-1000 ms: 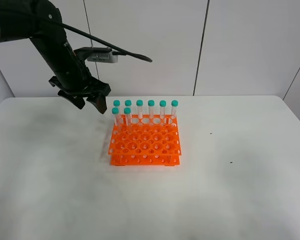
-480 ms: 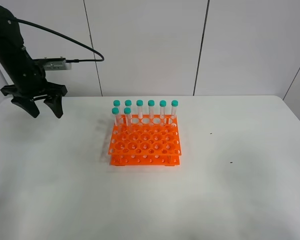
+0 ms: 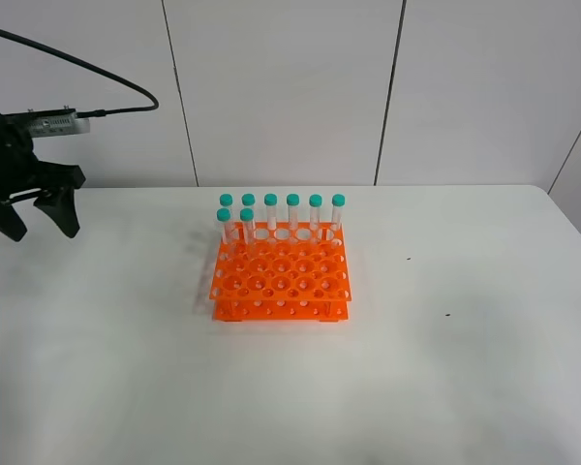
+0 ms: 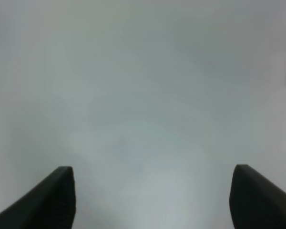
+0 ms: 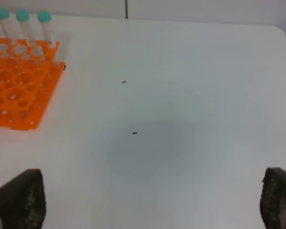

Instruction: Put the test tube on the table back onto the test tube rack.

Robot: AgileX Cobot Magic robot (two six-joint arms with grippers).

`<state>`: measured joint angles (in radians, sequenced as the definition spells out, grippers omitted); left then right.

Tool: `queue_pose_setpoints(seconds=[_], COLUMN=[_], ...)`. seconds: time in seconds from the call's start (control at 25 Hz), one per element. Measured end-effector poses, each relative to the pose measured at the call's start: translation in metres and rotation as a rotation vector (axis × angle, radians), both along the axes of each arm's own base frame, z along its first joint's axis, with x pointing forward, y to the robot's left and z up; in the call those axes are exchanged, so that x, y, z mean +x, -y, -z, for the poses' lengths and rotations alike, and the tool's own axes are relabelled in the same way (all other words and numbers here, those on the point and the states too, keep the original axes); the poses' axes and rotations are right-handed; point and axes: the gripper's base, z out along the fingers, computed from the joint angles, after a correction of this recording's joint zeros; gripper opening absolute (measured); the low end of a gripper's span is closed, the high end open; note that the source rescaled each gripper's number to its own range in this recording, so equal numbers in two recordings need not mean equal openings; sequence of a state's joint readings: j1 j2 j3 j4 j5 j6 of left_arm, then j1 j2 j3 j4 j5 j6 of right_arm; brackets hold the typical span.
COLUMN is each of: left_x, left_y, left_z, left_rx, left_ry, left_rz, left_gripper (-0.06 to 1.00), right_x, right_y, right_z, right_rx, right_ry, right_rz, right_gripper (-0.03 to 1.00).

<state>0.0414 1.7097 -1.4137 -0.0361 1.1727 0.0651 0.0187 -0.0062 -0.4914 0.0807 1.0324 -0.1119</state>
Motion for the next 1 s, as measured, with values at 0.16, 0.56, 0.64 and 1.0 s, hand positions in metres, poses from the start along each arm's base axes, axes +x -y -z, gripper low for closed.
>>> queue_pose_setpoints(seconds=[0.16, 0.56, 0.64, 1.0], left_x=[-0.055, -0.200, -0.221, -0.275], left_y=[0.002, 0.008, 0.009, 0.011], left_z=[-0.009, 0.009, 0.017, 0.022], left_rx=[0.000, 0.001, 0.003, 0.014], left_ry=[-0.005, 0.051, 0.112, 0.431], left_rz=[-0.003, -0.015, -0.018, -0.024], left_gripper=[1.00, 1.00, 1.00, 1.00], right_x=[0.000, 0.000, 0.000, 0.000], right_y=[0.000, 0.000, 0.000, 0.000], right_z=[0.000, 0.000, 0.000, 0.000], right_rx=[0.000, 0.000, 0.000, 0.000], right_ry=[0.000, 0.000, 0.000, 0.000], right_rz=[0.000, 0.000, 0.000, 0.000], right_gripper=[1.00, 1.00, 1.00, 1.00])
